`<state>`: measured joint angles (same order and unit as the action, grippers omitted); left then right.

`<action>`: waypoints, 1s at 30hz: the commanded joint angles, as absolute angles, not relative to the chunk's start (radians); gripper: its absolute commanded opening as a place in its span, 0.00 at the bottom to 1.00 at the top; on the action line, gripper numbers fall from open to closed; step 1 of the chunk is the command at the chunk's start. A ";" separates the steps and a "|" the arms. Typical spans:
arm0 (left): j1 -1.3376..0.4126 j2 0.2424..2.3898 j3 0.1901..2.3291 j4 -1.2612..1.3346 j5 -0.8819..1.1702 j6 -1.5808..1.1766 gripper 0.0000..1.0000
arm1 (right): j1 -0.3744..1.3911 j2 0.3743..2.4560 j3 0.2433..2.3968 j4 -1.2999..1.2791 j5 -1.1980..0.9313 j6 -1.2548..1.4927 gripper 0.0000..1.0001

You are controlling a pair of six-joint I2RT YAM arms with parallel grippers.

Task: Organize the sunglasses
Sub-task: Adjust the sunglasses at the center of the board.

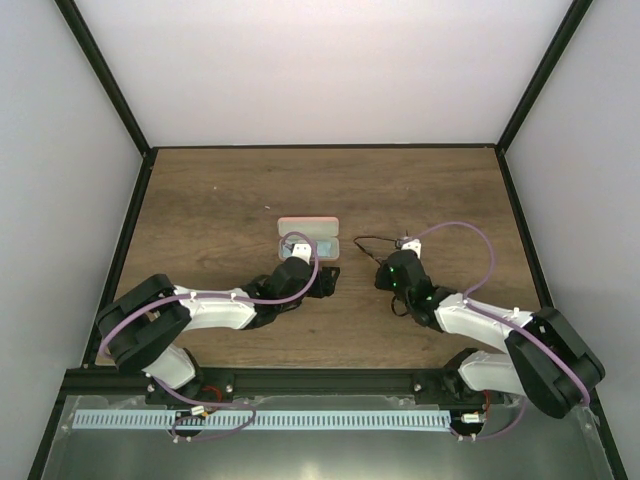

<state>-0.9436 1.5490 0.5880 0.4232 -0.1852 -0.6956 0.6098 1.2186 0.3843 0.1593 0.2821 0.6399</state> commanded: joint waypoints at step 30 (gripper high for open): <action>-0.949 1.596 0.617 0.416 -0.197 -0.676 0.75 | 0.600 0.929 0.308 0.176 0.141 0.606 0.13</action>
